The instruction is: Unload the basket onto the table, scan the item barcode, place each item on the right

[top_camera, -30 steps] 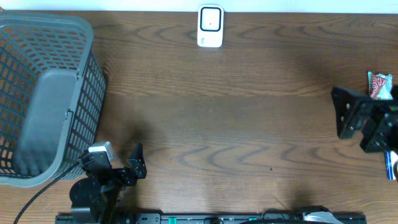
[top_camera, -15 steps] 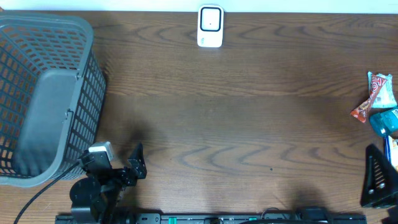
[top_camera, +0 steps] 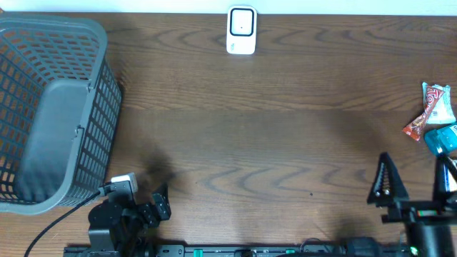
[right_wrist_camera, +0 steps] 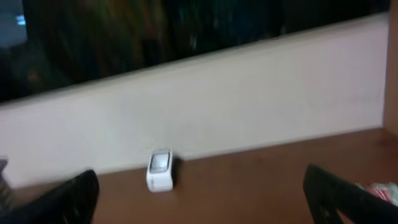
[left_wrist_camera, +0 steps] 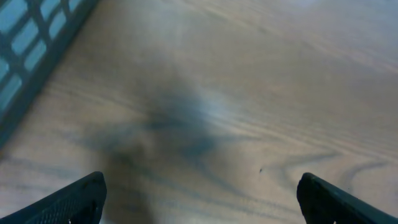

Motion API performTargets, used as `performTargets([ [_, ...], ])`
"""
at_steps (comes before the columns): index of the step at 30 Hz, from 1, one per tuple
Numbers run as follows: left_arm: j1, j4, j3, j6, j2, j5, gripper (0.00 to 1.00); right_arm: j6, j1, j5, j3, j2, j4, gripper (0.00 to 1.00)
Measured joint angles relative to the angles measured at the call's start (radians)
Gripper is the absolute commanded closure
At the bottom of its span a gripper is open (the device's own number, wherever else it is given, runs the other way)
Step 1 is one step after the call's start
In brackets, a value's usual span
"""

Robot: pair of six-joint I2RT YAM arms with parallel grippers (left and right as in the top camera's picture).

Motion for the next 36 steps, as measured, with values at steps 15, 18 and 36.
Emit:
performTargets([
  [15,0.0,-0.017,0.0,0.0,0.0,0.0,0.02,0.003,0.0,0.047,-0.663,-0.237,0.518,0.01],
  [18,0.0,-0.017,0.0,0.0,0.0,0.0,0.02,0.003,0.0,0.049,-0.727,-0.238,0.536,0.01],
  [36,0.0,-0.016,0.0,0.0,0.0,0.0,0.02,0.005,0.0,0.053,-0.933,-0.238,0.549,0.01],
])
